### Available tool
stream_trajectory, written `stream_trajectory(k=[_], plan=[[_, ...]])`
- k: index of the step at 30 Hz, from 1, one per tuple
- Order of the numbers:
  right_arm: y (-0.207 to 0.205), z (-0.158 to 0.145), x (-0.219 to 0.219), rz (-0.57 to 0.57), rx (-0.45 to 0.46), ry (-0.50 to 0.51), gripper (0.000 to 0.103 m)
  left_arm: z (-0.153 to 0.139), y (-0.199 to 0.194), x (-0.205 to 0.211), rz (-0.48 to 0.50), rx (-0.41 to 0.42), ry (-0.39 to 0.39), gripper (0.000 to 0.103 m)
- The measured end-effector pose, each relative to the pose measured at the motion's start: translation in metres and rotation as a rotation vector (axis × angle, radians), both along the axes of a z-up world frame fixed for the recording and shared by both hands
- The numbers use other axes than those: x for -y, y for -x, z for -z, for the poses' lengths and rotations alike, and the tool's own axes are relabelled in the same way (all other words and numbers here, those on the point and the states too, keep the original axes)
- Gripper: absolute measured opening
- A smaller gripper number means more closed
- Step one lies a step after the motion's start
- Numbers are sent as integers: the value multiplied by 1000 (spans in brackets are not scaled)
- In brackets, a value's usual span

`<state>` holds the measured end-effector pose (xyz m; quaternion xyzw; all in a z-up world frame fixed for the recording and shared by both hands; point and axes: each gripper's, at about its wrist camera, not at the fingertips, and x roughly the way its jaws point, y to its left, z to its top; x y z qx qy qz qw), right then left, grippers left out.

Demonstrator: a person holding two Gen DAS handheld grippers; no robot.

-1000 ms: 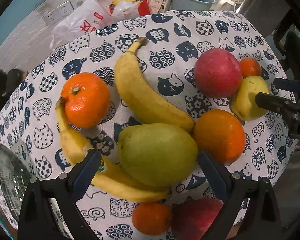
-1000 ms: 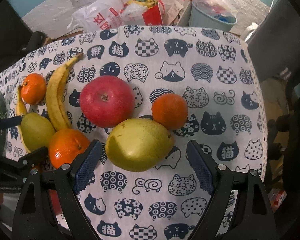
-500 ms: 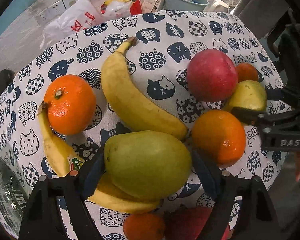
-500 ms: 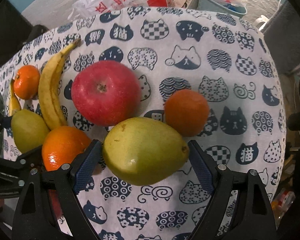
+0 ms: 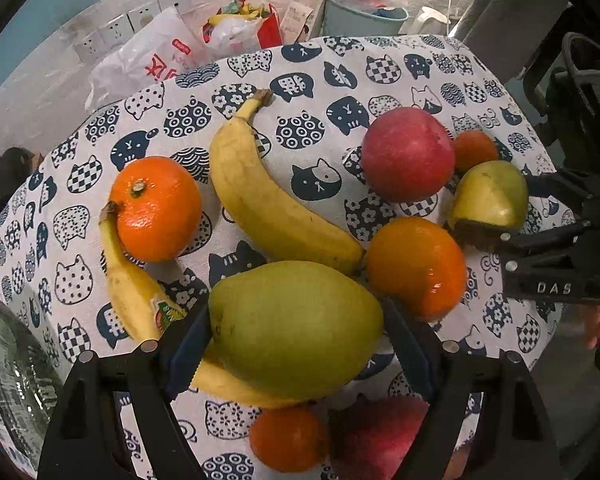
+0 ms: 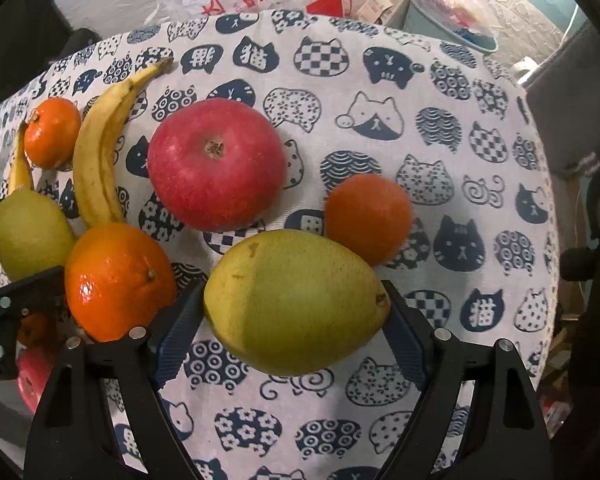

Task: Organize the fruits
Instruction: 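Lower the left tool and grasp a yellow-green pear while the right tool grasps another pear, then carry the pear in the left tool onto the glass plate while the right tool carries its pear there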

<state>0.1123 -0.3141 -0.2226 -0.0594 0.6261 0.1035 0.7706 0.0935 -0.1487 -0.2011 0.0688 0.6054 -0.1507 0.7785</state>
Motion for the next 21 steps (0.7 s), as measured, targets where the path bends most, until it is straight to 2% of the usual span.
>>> stream_trajectory(k=[5, 7, 11, 21], plan=[[9, -26, -2, 2, 57, -3, 84, -12, 9, -4, 9, 39, -20, 84], [9, -46, 1, -4, 82, -9, 84, -17, 11, -7, 3, 51, -14, 84], [15, -68, -6, -18, 128, -28, 84, -27, 14, -15, -12, 73, -1, 84], [21, -108, -34, -89, 212, -88, 84, -59, 34, -42, -52, 137, 23, 84]])
